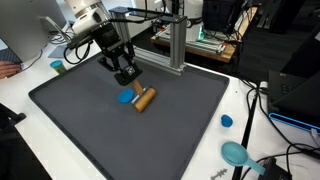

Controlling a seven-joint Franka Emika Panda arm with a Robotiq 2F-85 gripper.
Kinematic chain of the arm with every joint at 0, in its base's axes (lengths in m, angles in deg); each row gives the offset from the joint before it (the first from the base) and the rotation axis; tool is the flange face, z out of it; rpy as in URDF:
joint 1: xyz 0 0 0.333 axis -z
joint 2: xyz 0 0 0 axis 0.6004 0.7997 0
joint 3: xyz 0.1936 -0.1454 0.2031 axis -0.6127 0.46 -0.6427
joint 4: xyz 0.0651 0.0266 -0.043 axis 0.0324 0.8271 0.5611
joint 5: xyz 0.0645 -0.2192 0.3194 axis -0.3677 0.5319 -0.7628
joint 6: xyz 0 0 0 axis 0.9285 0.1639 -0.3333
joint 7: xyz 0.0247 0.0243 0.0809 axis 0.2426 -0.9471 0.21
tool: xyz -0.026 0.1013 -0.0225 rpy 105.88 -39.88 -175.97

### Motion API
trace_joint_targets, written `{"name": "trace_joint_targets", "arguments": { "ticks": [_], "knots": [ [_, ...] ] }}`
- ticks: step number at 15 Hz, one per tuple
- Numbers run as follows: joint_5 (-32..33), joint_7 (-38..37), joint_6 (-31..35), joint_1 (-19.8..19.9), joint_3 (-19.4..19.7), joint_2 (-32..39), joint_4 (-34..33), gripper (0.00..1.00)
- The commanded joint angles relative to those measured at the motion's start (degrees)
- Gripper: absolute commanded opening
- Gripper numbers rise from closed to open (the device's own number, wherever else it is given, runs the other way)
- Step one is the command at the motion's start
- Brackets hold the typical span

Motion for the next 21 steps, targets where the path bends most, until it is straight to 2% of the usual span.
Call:
{"name": "trace_joint_targets", "arguments": {
  "ticks": [1, 5, 10, 15, 17, 21],
  "knots": [
    [0.67, 0.51, 1.01, -0.7, 1.26, -6.5, 3.68, 0.22],
    [0.64, -0.73, 2.66, -0.96, 2.76, -7.39, 2.7, 0.22],
    [9.97, -6.83, 4.81, -3.29, 6.01, -6.59, 3.13, 0.22],
    [17.07, -11.37, 4.09, -5.46, 6.04, -4.93, 3.96, 0.22],
    [21.55, -13.94, 5.34, -7.37, 6.42, -4.48, 4.67, 0.22],
    [34.47, -22.85, 7.76, -11.29, 8.07, -3.65, 4.58, 0.22]
  ]
}}
